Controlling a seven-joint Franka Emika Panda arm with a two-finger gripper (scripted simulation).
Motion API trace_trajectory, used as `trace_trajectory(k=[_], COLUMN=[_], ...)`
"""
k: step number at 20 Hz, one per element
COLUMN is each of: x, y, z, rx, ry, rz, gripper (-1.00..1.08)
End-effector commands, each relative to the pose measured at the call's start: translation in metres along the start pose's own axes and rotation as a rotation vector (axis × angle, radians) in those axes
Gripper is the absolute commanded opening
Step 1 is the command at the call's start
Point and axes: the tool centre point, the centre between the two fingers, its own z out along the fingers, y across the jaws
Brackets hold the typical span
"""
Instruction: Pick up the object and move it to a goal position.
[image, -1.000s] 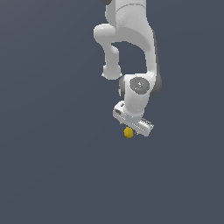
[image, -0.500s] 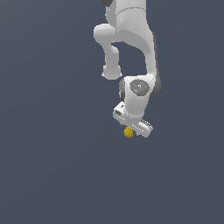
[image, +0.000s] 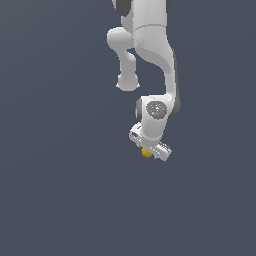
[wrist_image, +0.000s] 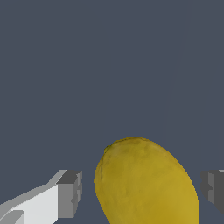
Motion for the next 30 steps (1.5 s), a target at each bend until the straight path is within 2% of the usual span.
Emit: trace_trajectory(k=[1,2,18,24,30], x=[0.001,0.001,0.0,0.0,0.001], y=[-0.001,-0.001,-0.002,-0.003,-0.005], z=[0.002,0.002,-0.01,-0.044,-0.101], rx=[0.001,0.001,0.002,0.002,0.002], ry=[0.001,0.001,0.001,0.001,0.001], rz=[0.0,0.0,-0.001,0.0,0.0], gripper=[1.0,-1.0,-1.0,-1.0,-1.0])
